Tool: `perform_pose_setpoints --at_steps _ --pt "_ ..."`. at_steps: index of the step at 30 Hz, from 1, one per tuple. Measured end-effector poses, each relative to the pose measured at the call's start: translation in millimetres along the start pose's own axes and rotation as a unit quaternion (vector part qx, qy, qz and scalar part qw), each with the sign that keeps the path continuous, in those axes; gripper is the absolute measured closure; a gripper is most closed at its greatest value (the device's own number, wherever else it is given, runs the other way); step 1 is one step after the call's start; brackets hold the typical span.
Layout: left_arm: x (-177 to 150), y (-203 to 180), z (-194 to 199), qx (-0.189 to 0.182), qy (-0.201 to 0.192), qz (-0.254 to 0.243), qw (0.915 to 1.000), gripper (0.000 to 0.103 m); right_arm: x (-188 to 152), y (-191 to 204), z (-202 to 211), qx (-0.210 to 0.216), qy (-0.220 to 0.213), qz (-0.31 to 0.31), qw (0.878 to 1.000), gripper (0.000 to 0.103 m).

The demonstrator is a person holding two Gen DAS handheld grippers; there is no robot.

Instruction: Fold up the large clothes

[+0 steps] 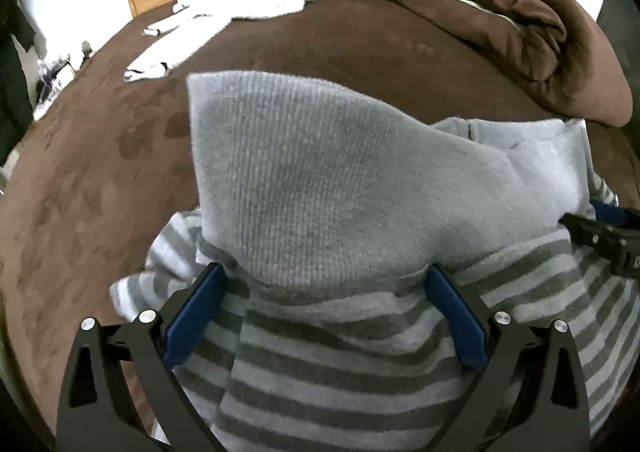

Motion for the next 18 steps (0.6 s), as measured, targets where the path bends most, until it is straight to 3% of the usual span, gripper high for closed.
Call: perform_pose_setpoints --at_steps 11,15,18 --pt "1 -3 -14 -0.009 -0.006 0.008 0.9999 0.005 2 -3 -14 -0.005 -0.007 0.003 1.000 0.006" --pt "-2 1 -4 -0.013 -0.001 0.010 0.9999 0.005 0 -4 -7 0.003 0.002 0.000 1.000 0.006" --pt "-8 9 16 0.005 -0.006 0.006 0.9999 0.006 -1 -8 14 -0.005 -0.005 0.002 1.000 0.007"
Point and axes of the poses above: each gripper's, at about its wrist camera, not at the fingertips, and z roughly against the way its jaws point, y to its left, x to its top, the point moved 10 cm from there along -z, roughly the way its jaws point, and after that the axes turned 7 degrees about -y, right-handed, at the moved point
